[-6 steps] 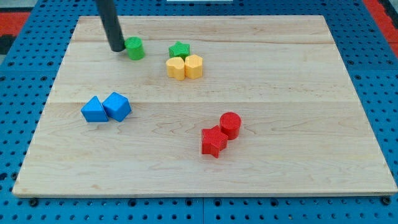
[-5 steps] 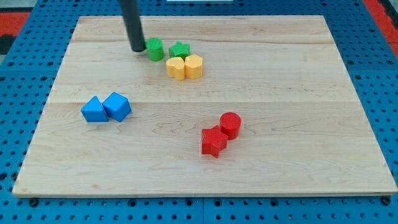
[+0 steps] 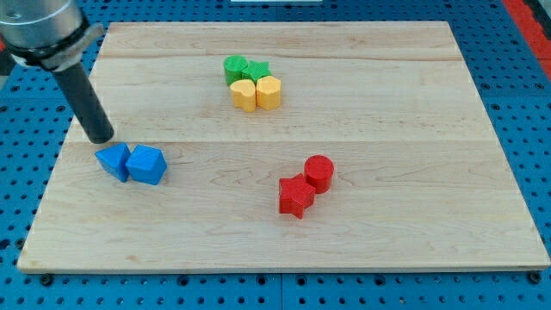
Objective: Take the blue triangle towards the yellow and green blocks
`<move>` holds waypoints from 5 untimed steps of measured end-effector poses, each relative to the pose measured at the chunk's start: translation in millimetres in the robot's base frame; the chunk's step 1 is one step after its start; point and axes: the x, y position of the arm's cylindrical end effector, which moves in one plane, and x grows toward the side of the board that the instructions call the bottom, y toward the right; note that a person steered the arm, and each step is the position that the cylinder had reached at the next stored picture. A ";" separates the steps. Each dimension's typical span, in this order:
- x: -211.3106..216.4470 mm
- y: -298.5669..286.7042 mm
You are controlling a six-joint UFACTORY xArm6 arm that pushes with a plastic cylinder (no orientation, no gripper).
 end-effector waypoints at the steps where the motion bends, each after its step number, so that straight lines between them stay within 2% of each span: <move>1: 9.8 -36.1; 2: 58.0 -55.5; 3: 81.1 -35.8; 4: 69.7 25.8; 5: 45.3 59.9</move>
